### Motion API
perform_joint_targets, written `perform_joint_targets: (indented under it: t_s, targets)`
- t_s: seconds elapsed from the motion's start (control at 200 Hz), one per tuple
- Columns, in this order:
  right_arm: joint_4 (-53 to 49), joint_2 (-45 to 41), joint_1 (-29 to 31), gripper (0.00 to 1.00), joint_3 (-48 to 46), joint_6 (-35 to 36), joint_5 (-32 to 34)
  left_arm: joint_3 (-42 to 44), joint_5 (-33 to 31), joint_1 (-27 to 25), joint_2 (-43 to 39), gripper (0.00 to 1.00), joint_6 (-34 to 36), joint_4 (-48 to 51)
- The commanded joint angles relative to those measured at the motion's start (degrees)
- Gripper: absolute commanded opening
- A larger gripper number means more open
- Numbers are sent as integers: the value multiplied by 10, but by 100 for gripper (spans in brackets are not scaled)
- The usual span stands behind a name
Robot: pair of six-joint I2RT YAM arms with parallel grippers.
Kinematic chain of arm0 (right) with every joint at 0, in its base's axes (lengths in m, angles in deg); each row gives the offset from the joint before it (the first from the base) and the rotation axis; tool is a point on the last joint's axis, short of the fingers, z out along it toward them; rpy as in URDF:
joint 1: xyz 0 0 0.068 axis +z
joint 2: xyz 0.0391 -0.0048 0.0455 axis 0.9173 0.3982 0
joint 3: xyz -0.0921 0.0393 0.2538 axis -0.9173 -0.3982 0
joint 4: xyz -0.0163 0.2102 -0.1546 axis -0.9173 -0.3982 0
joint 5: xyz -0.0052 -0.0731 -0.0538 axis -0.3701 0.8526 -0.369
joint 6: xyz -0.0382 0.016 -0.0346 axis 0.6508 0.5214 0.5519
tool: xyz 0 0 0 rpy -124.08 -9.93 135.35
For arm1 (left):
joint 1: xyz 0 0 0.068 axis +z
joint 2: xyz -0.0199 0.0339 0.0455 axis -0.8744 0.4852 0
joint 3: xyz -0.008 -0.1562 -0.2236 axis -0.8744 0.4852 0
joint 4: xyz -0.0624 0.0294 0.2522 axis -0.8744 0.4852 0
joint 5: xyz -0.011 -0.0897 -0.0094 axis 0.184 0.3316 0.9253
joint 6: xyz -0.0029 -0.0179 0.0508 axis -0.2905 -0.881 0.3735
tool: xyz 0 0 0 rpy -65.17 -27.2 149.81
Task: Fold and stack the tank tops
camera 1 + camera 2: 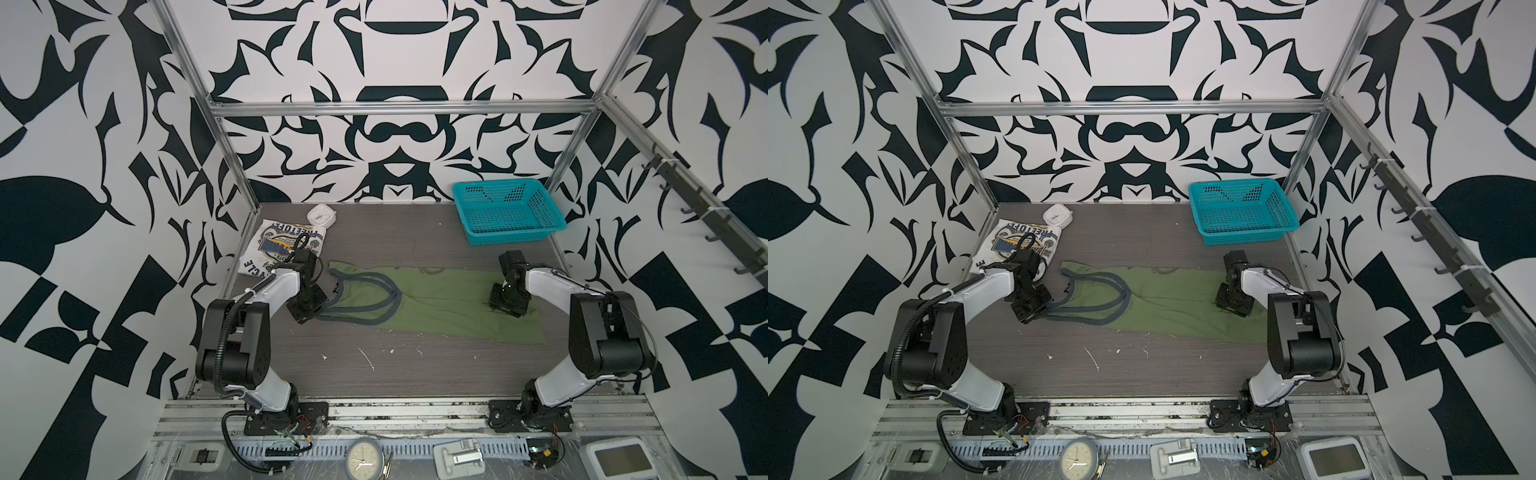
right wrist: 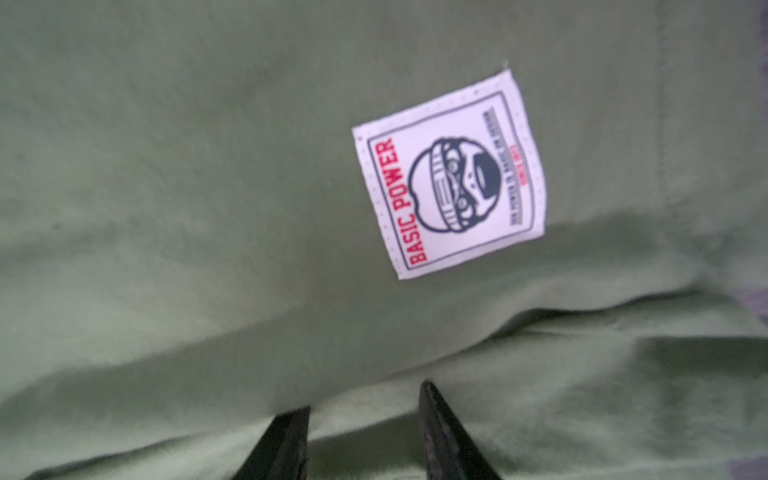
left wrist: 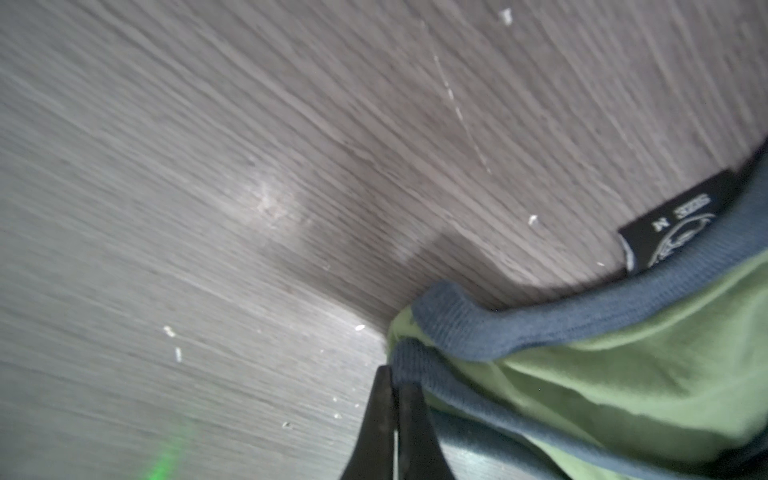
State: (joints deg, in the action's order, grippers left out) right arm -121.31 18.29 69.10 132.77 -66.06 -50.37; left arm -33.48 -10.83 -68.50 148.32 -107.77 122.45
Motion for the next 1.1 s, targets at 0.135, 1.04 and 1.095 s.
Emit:
perform_joint_targets:
  t_s: [0.135, 1.04, 1.095]
  targets:
    - [-20, -19, 3, 46, 20, 9, 38, -27, -45, 4, 3, 4, 16, 27]
    - [2, -81, 168, 44, 78, 54, -56, -9, 6, 9, -13, 52, 25, -6]
    - [0, -84, 168, 44, 77, 54, -52, -13, 7, 12, 3, 51, 24, -16]
